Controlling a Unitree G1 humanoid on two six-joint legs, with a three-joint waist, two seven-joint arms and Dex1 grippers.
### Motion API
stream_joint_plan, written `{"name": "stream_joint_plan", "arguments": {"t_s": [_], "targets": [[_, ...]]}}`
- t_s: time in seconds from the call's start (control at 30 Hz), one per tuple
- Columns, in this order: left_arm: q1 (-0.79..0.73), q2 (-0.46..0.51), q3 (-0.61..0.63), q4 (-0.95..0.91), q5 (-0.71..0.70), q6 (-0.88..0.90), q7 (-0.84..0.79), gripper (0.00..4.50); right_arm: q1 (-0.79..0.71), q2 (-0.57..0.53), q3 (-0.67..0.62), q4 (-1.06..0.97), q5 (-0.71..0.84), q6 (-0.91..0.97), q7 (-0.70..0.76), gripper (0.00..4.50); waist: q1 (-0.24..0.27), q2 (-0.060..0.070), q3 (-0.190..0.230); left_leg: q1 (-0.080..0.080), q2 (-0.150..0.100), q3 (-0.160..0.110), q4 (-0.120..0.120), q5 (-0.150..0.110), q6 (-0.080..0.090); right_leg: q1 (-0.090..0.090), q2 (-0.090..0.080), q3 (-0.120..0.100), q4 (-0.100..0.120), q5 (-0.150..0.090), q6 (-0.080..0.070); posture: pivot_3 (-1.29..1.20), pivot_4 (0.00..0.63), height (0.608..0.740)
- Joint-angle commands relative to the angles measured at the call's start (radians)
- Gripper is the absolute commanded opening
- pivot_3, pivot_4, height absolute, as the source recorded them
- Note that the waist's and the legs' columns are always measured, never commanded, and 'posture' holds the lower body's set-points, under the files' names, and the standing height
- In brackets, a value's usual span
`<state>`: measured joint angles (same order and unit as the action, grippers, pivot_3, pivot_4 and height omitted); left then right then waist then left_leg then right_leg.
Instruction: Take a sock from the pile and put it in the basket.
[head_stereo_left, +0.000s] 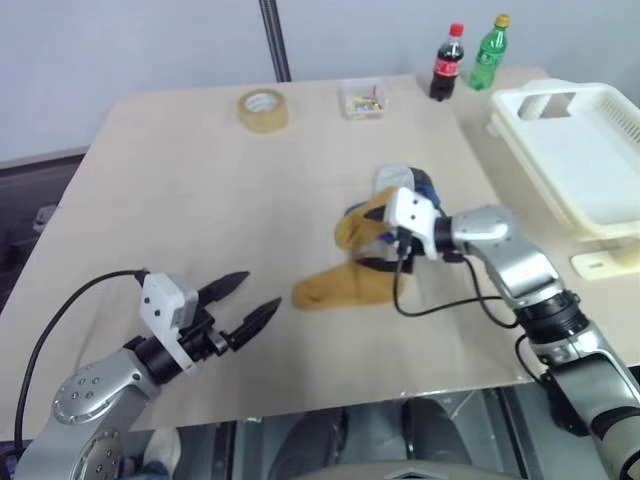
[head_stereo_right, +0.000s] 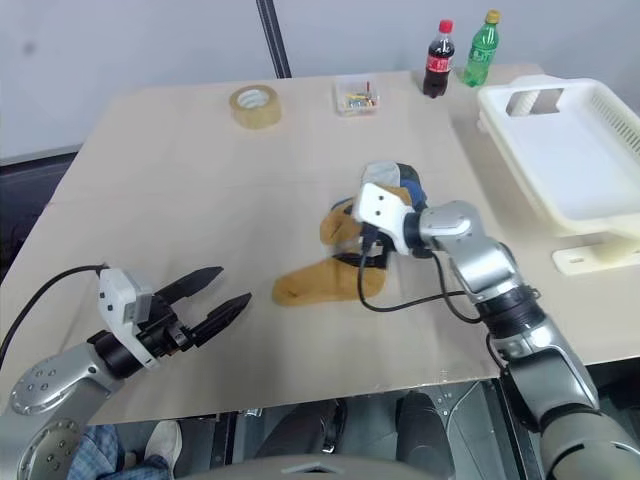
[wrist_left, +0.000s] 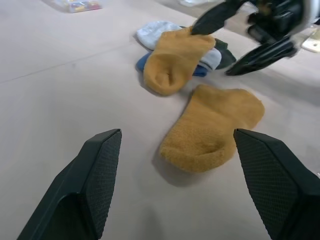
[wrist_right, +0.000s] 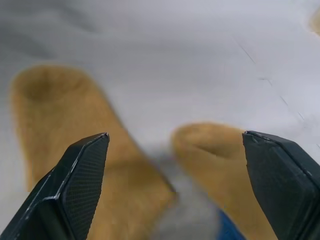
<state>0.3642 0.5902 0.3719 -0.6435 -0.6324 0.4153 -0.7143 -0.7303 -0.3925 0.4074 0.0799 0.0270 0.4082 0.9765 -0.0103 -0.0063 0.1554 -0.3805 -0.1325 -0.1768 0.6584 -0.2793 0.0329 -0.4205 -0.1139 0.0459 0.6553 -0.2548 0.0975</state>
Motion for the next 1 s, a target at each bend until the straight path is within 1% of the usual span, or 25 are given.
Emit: {"name": "stream_joint_plan", "arguments": {"t_s": [0.03, 0.07, 0.1, 0.13, 0.17, 0.2, 0.23, 0.27, 0.3, 0.37, 0.4, 0.43, 0.47, 0.8, 0.87, 1.0], "targets": [[0.008, 0.008, 0.012, -0.017, -0.011, -0.002, -0.001, 3.81, -0.071, 0.043, 0.025, 0.024, -0.051, 0.062, -0.049, 4.42, -0.004, 0.000, 0.000, 0.000, 0.000, 0.000, 0.000, 0.000, 0.000, 0.000, 0.000, 0.000, 0.000, 0.000, 0.000, 0.00, 0.150, 0.740], [0.012, 0.006, 0.013, -0.020, -0.010, -0.002, 0.002, 3.81, -0.086, 0.057, 0.037, 0.049, -0.068, 0.071, -0.058, 4.42, -0.004, 0.000, 0.000, 0.000, 0.000, 0.000, 0.000, 0.000, 0.000, -0.001, 0.000, 0.000, 0.001, 0.000, 0.000, 0.00, 0.150, 0.740], [0.016, 0.003, 0.013, -0.022, -0.008, -0.003, 0.005, 3.81, -0.101, 0.075, 0.040, 0.074, -0.079, 0.083, -0.073, 3.92, -0.005, 0.000, 0.000, 0.000, 0.000, 0.000, 0.000, 0.000, 0.000, -0.001, 0.001, 0.000, 0.001, 0.000, 0.000, 0.00, 0.150, 0.740], [0.019, 0.001, 0.011, -0.025, -0.007, -0.004, 0.008, 3.81, -0.114, 0.093, 0.037, 0.094, -0.083, 0.095, -0.086, 3.81, -0.006, 0.000, 0.000, 0.000, 0.001, 0.000, 0.000, 0.000, 0.000, -0.001, 0.001, 0.001, 0.002, 0.000, 0.000, 0.00, 0.150, 0.740], [0.021, -0.001, 0.010, -0.026, -0.006, -0.006, 0.010, 3.81, -0.122, 0.109, 0.030, 0.109, -0.080, 0.113, -0.094, 3.16, -0.006, 0.000, 0.000, 0.001, 0.001, 0.000, 0.000, 0.000, -0.001, -0.001, 0.002, 0.001, 0.002, 0.000, 0.000, 0.00, 0.150, 0.740], [0.022, -0.002, 0.009, -0.027, -0.005, -0.007, 0.012, 3.81, -0.127, 0.117, 0.028, 0.117, -0.079, 0.125, -0.096, 2.73, -0.005, 0.000, 0.000, 0.001, 0.001, 0.000, 0.000, 0.000, -0.001, -0.001, 0.002, 0.001, 0.002, 0.000, 0.000, 0.00, 0.150, 0.740], [0.023, -0.004, 0.008, -0.028, -0.004, -0.007, 0.014, 3.81, -0.131, 0.116, 0.036, 0.126, -0.088, 0.125, -0.091, 2.38, -0.005, 0.000, 0.000, 0.001, 0.001, 0.000, 0.000, 0.000, -0.001, -0.001, 0.002, 0.001, 0.002, 0.000, 0.000, 0.00, 0.150, 0.740], [0.024, -0.005, 0.008, -0.028, -0.004, -0.008, 0.015, 3.81, -0.132, 0.113, 0.046, 0.131, -0.097, 0.121, -0.085, 2.19, -0.005, 0.000, 0.000, 0.000, 0.001, 0.000, 0.000, 0.000, -0.001, -0.001, 0.002, 0.001, 0.002, 0.000, 0.000, 0.00, 0.150, 0.740], [0.024, -0.006, 0.009, -0.028, -0.004, -0.009, 0.015, 3.81, -0.132, 0.108, 0.055, 0.132, -0.105, 0.116, -0.078, 1.61, -0.005, 0.000, 0.000, 0.000, 0.001, 0.000, 0.000, 0.000, -0.001, -0.001, 0.002, 0.001, 0.002, 0.000, 0.000, 0.00, 0.150, 0.740], [0.025, -0.006, 0.010, -0.027, -0.005, -0.011, 0.017, 3.81, -0.129, 0.097, 0.073, 0.125, -0.117, 0.110, -0.061, 1.24, -0.004, 0.000, 0.000, 0.000, 0.001, 0.000, 0.000, 0.000, -0.001, -0.001, 0.002, 0.001, 0.001, 0.000, 0.000, 0.00, 0.150, 0.740], [0.024, -0.006, 0.010, -0.026, -0.004, -0.012, 0.018, 3.81, -0.126, 0.092, 0.080, 0.121, -0.121, 0.109, -0.052, 0.88, -0.004, 0.000, 0.000, 0.000, 0.001, 0.000, 0.000, 0.000, -0.001, -0.001, 0.002, 0.001, 0.001, 0.000, 0.000, 0.00, 0.150, 0.740], [0.022, -0.006, 0.009, -0.024, -0.004, -0.012, 0.019, 3.81, -0.125, 0.085, 0.089, 0.119, -0.127, 0.105, -0.042, 0.30, -0.004, 0.000, 0.000, 0.000, 0.001, 0.000, 0.000, 0.000, -0.001, -0.001, 0.002, 0.001, 0.001, 0.000, 0.000, 0.00, 0.150, 0.740], [0.020, -0.006, 0.008, -0.022, -0.004, -0.013, 0.020, 3.81, -0.124, 0.081, 0.095, 0.119, -0.131, 0.102, -0.037, 0.03, -0.005, 0.000, 0.000, 0.000, 0.001, 0.000, 0.000, 0.000, -0.001, -0.001, 0.002, 0.001, 0.001, 0.000, 0.000, 0.00, 0.150, 0.740], [0.015, -0.006, 0.007, -0.018, -0.003, -0.015, 0.021, 3.81, -0.129, 0.090, 0.093, 0.125, -0.150, 0.076, -0.039, 0.03, -0.007, 0.000, 0.000, 0.000, 0.002, 0.002, 0.000, 0.000, -0.001, -0.003, 0.003, 0.002, 0.002, 0.000, 0.000, 0.00, 0.150, 0.740], [0.015, -0.005, 0.008, -0.018, -0.004, -0.015, 0.020, 3.81, -0.131, 0.089, 0.091, 0.126, -0.155, 0.066, -0.041, 0.57, -0.007, 0.000, 0.000, 0.000, 0.002, 0.002, 0.000, 0.000, -0.001, -0.003, 0.003, 0.003, 0.002, 0.000, 0.000, 0.00, 0.150, 0.740], [0.019, -0.008, 0.006, -0.020, -0.003, -0.015, 0.021, 3.81, -0.126, 0.103, 0.077, 0.125, -0.144, 0.070, -0.051, 2.28, -0.007, 0.000, 0.000, 0.000, 0.002, 0.002, 0.000, 0.000, -0.001, -0.003, 0.003, 0.003, 0.002, 0.000, 0.000, 0.00, 0.150, 0.740]]}}
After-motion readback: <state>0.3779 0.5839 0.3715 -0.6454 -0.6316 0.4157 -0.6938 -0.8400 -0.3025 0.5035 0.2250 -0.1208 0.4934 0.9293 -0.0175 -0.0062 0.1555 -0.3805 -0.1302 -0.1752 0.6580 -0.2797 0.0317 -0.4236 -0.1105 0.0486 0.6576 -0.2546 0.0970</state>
